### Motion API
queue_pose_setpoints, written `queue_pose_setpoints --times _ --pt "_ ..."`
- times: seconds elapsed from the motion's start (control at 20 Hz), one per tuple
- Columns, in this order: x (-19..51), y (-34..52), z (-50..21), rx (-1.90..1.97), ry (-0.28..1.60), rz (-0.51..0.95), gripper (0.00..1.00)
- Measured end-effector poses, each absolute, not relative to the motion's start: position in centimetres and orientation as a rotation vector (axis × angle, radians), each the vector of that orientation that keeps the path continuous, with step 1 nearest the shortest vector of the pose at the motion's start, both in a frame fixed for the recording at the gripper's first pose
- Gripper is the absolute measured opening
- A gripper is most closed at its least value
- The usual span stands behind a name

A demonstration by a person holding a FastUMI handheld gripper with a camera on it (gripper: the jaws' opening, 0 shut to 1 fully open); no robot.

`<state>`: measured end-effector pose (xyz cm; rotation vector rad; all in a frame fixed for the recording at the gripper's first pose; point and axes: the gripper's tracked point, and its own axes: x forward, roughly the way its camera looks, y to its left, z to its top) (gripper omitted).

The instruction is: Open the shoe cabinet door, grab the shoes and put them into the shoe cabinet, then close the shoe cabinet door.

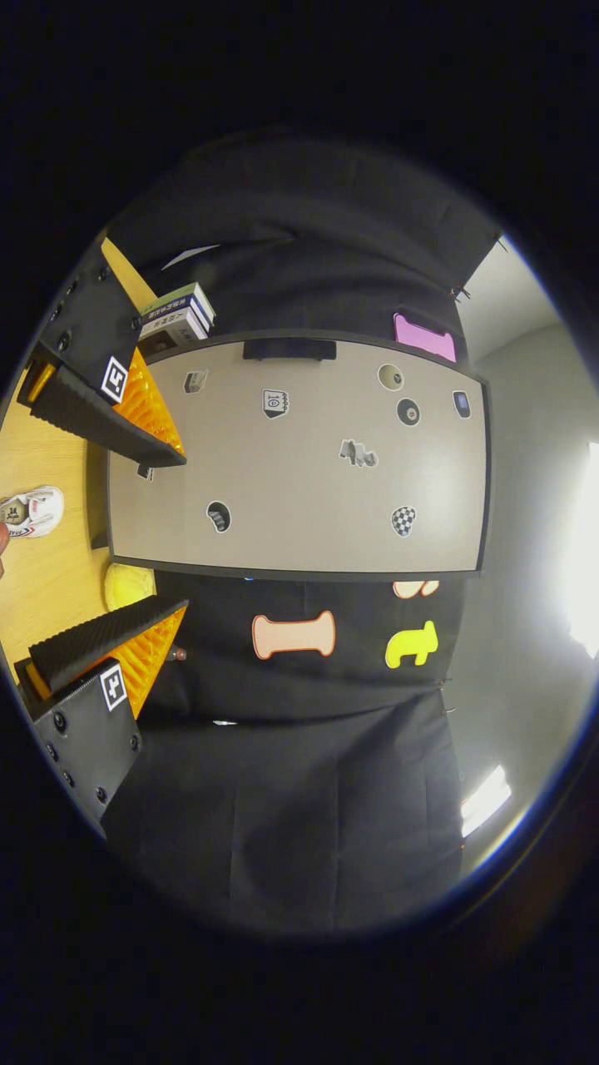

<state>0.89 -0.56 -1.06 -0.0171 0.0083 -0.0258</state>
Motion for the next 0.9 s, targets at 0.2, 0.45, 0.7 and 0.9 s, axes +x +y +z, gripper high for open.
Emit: queue_pose_setpoints --times 0.2,0.45,0.7,0.9 --pt "1.5 0.6 -0.4 -0.017 -0.006 0.000 0.97" --pt "3.0 3.8 1.5 -0.040 -0.016 0.076 0.97" --pt "5.7 8.2 4.0 -0.030 -0.038 0.150 0.97" --pt "9.3 12.4 6.4 -0.034 -0.056 0.195 0.97"
